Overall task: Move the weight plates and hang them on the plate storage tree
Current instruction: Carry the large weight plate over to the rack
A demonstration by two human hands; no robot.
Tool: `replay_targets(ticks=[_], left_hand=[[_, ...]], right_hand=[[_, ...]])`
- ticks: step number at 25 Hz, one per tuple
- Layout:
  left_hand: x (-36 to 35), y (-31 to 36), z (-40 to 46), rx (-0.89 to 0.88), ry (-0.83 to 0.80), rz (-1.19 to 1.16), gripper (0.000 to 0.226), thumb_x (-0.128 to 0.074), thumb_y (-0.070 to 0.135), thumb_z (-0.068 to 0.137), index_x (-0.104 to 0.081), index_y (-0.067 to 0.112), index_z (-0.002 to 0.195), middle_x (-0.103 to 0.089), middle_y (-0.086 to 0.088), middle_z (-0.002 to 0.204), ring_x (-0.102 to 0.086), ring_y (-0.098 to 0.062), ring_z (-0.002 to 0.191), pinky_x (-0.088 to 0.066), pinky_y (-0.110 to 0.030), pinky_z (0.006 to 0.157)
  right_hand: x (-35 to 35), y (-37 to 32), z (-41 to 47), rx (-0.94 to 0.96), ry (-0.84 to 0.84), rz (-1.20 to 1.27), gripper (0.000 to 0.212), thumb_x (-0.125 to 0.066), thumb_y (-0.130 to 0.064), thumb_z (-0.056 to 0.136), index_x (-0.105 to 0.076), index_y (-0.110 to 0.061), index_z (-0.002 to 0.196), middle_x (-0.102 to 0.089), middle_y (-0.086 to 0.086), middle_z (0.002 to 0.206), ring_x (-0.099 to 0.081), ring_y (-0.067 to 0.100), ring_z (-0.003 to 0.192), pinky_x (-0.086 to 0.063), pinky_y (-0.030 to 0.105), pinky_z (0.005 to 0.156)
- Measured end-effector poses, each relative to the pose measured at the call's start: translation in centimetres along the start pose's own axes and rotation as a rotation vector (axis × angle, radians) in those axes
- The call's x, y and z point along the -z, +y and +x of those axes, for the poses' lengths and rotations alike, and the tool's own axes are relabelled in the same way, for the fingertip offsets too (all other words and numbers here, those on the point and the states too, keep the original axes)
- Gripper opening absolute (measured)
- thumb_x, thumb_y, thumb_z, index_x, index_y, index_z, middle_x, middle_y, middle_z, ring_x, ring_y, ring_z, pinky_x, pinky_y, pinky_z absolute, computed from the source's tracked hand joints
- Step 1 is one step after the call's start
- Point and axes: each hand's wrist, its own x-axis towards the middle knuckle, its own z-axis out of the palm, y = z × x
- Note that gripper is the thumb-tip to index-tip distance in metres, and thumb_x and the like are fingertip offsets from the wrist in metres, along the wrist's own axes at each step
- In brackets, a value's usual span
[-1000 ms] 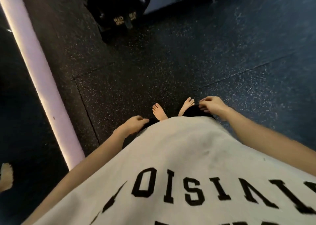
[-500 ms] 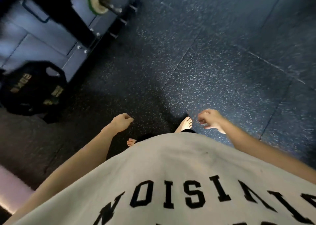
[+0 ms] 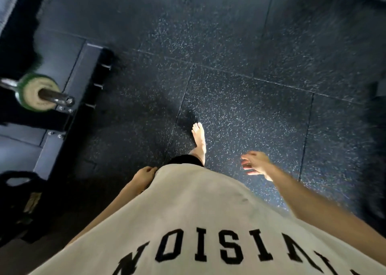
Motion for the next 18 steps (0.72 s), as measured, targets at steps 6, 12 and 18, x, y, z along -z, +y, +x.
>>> replay_targets(ticks=[6, 12, 18], left_hand=[[6.7, 15.7, 8.9, -0.021, -0.102, 0.038, 0.025, -0.052, 0.022, 0.1, -0.065, 0.006, 0.115, -0.064, -0.012, 0.122, -0.058, -0.028, 0.115, -0.043, -0.034, 0.1], [16.8, 35.7, 15.6, -0.182, -0.009, 0.125, 0.024, -0.052, 0.032, 0.099, -0.062, 0.013, 0.11, -0.067, -0.01, 0.095, -0.06, -0.023, 0.079, -0.045, -0.03, 0.07], [23.4, 48.7, 23.0, -0.108, 0.037, -0.072, 0.017, -0.05, 0.03, 0.1, -0.058, 0.018, 0.109, -0.065, -0.005, 0.099, -0.061, -0.023, 0.086, -0.048, -0.032, 0.076]], right_hand=[[7.3, -12.3, 7.2, -0.059, 0.075, 0.057, 0.023, -0.052, -0.018, 0.099, -0.062, -0.003, 0.114, -0.067, 0.013, 0.098, -0.061, 0.023, 0.079, -0.053, 0.037, 0.076], [14.0, -28.6, 14.7, -0.018, 0.143, 0.107, 0.023, -0.056, -0.018, 0.098, -0.06, -0.005, 0.116, -0.067, 0.017, 0.107, -0.063, 0.025, 0.083, -0.052, 0.032, 0.068], [18.7, -45.5, 24.5, -0.03, 0.059, -0.046, 0.011, -0.055, -0.016, 0.098, -0.061, -0.008, 0.098, -0.065, 0.016, 0.102, -0.058, 0.021, 0.073, -0.041, 0.025, 0.056]])
